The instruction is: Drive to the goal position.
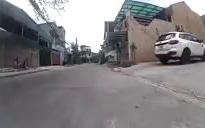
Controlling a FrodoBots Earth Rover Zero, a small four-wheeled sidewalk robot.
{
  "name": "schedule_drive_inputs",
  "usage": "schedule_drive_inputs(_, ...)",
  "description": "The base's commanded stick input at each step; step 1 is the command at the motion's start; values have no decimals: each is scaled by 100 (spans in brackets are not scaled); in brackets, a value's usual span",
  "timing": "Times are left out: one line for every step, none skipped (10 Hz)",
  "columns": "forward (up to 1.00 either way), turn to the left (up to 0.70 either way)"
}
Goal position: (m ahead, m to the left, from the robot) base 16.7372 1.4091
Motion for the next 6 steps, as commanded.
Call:
schedule_drive_inputs(100,1)
schedule_drive_inputs(100,1)
schedule_drive_inputs(100,1)
schedule_drive_inputs(100,1)
schedule_drive_inputs(100,1)
schedule_drive_inputs(100,1)
